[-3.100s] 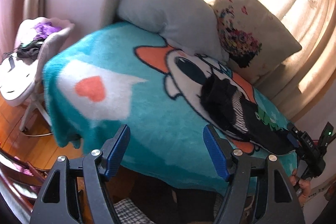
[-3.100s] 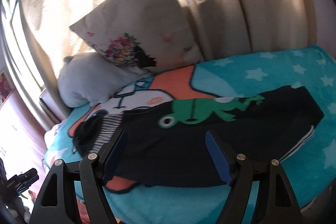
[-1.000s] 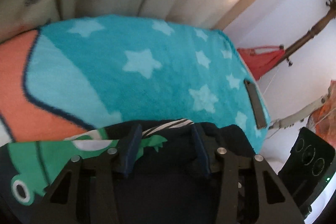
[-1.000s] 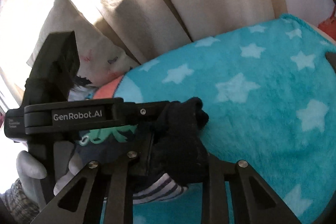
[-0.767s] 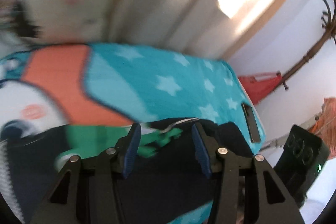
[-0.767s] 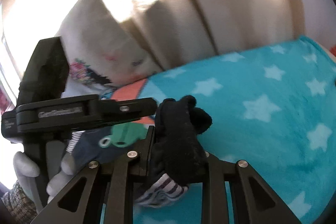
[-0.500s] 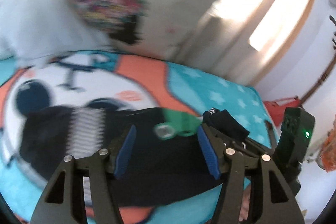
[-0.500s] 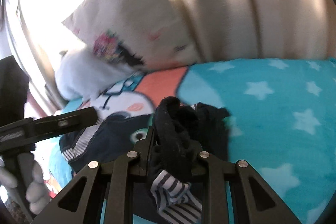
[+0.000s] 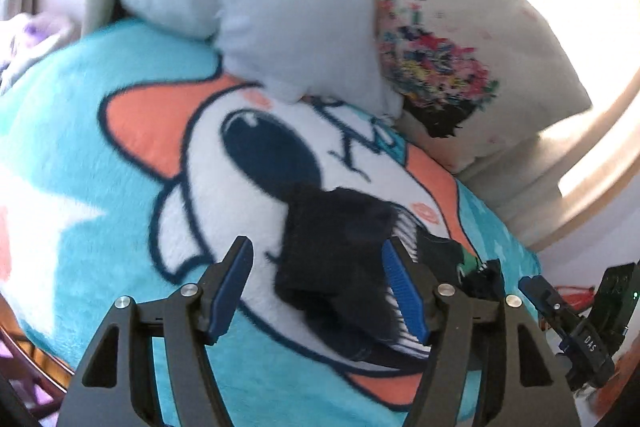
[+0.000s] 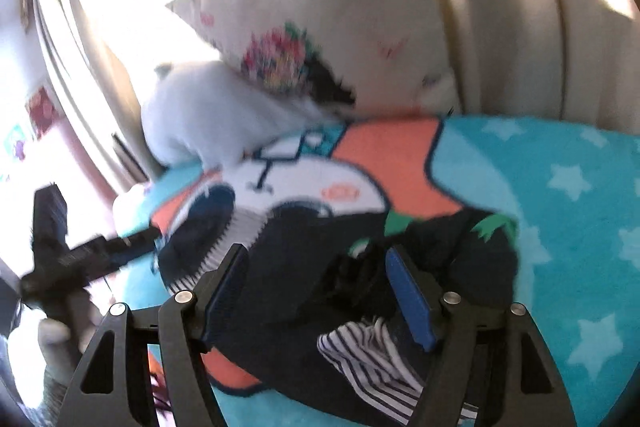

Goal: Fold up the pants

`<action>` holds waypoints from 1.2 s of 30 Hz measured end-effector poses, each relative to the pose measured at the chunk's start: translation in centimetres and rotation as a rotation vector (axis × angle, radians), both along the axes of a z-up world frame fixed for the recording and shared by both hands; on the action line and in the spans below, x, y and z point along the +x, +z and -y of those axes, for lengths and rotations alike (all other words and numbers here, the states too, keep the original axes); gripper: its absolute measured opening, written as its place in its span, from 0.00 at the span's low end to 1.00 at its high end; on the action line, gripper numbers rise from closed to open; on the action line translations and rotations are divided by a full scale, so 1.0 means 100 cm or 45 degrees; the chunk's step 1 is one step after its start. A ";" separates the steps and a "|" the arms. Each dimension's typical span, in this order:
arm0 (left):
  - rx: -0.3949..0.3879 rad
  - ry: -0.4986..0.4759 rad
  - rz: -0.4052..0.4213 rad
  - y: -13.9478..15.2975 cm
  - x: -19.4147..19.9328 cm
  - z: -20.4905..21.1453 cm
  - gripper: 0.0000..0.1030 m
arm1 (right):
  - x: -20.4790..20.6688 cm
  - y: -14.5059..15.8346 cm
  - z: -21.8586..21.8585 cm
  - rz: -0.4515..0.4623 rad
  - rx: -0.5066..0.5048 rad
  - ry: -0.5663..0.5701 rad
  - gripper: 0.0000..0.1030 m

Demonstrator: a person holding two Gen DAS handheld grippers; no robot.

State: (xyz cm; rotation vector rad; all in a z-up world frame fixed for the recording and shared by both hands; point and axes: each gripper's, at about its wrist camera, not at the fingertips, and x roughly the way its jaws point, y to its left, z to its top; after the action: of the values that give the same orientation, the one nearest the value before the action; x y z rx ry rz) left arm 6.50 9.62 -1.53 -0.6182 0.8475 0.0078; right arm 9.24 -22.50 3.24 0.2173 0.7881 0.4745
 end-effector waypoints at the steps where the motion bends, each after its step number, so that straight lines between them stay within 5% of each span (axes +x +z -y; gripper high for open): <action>1: -0.021 -0.003 -0.017 -0.007 0.001 -0.002 0.64 | 0.002 -0.003 0.001 -0.017 -0.003 -0.011 0.73; 7: -0.026 -0.049 -0.052 -0.030 0.003 0.004 0.64 | 0.028 -0.058 -0.015 -0.267 -0.092 -0.028 0.70; 12: -0.138 -0.043 -0.026 -0.030 -0.009 -0.015 0.64 | 0.019 -0.022 -0.031 -0.163 -0.148 -0.008 0.70; 17: -0.163 0.045 0.018 -0.023 -0.024 -0.040 0.64 | 0.015 0.006 -0.092 -0.105 -0.211 0.180 0.78; 24: -0.175 0.170 0.044 -0.022 -0.046 -0.076 0.65 | 0.009 -0.033 -0.208 -0.154 -0.462 0.448 0.78; 28: -0.188 0.191 0.018 -0.030 -0.054 -0.086 0.65 | 0.006 -0.063 -0.253 -0.058 -0.785 0.406 0.78; 30: -0.193 0.193 0.016 -0.032 -0.056 -0.087 0.65 | 0.009 -0.070 -0.256 -0.055 -0.797 0.377 0.78; 34: -0.185 0.172 0.021 -0.032 -0.055 -0.083 0.65 | 0.020 -0.060 -0.235 -0.113 -0.651 0.317 0.47; 36: -0.182 0.149 0.017 -0.033 -0.054 -0.077 0.65 | 0.025 -0.058 -0.226 -0.132 -0.590 0.298 0.40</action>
State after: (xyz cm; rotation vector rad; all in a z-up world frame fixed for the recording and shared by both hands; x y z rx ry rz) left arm 1.15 17.30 -4.80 -0.8011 0.8029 0.0493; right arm 11.72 0.11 -2.56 -0.2862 1.0080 0.4891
